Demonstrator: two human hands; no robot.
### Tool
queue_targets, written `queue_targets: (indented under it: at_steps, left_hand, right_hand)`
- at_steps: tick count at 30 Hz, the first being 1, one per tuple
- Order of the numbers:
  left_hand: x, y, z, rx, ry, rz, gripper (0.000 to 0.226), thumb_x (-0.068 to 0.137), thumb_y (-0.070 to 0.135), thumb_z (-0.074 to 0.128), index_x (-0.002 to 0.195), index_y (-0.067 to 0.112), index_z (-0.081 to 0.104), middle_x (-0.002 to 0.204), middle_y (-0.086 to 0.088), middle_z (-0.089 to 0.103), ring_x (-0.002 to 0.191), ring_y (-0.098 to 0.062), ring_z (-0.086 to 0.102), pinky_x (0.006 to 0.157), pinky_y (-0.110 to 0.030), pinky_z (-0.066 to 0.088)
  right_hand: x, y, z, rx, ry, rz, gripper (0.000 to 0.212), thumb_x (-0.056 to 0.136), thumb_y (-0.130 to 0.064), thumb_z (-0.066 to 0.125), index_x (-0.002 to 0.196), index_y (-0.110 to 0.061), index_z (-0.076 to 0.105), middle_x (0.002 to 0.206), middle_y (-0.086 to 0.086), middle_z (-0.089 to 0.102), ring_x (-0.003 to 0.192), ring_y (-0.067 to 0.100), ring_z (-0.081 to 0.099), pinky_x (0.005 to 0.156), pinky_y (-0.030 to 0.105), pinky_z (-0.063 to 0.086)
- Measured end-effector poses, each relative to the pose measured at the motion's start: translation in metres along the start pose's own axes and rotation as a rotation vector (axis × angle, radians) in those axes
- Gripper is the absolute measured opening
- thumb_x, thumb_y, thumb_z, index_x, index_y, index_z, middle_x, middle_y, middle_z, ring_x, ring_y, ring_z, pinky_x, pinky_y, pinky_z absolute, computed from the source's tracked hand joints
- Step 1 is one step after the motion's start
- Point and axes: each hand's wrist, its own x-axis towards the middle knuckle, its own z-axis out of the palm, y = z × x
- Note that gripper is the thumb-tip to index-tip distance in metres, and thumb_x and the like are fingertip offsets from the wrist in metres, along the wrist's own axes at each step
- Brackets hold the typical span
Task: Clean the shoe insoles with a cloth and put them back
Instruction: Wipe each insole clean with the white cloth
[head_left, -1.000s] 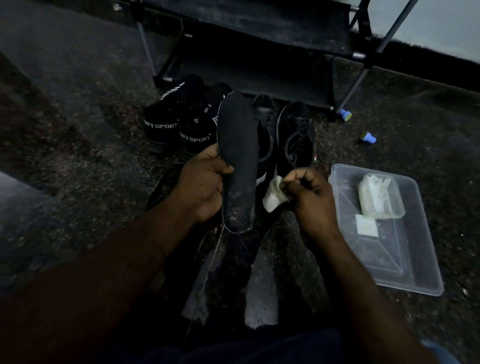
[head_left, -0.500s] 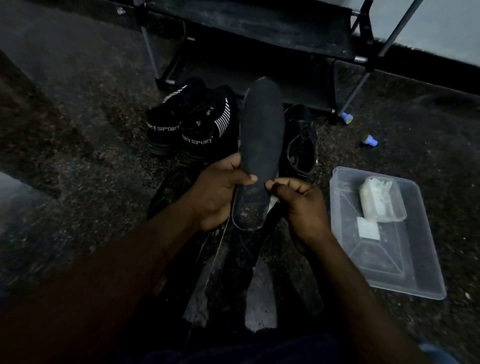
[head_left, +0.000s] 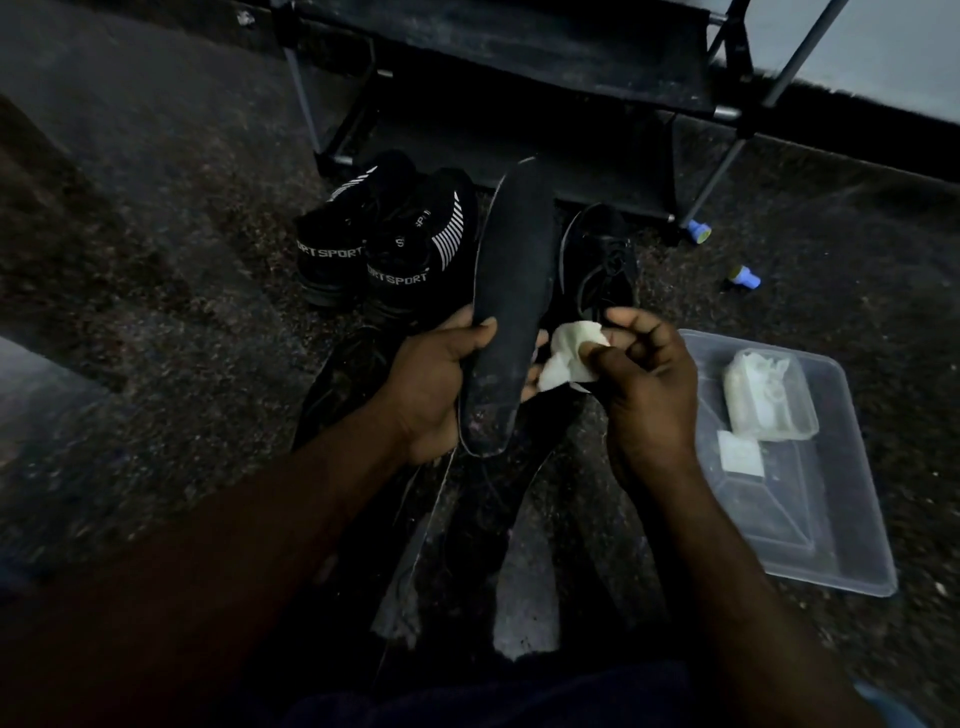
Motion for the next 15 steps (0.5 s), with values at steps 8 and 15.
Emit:
queue_targets:
  at_steps: [8,15]
  left_hand:
    - [-0.01,-0.003,0.006,0.194,0.009,-0.248,0.066,0.104,0.061,0.036,0.136,0.011,0.063,0.105,-0.013,0.075,0.082,-0.026,0.071,0.076,-0.038,0.058]
    - [-0.019,-0.008,0.016,0.226,-0.098,-0.355,0.075,0.101,0.068,0.03,0.144,0.013,0.056,0.096,-0.006,0.07,0.079,-0.024,0.065,0.079,-0.051,0.061]
  right_hand:
    - [-0.01,-0.008,0.008,-0.132,-0.034,-0.168,0.02,0.089,0.003,0.072,0.097,-0.016,0.074,0.095,0.001,0.077,0.087,0.012,0.069,0.078,0.027,0.053]
    - [-0.009,-0.007,0.007,-0.31,-0.016,-0.264,0.022,0.087,-0.005,0.076,0.104,-0.019,0.077,0.106,-0.003,0.076,0.102,0.012,0.071,0.093,0.036,0.057]
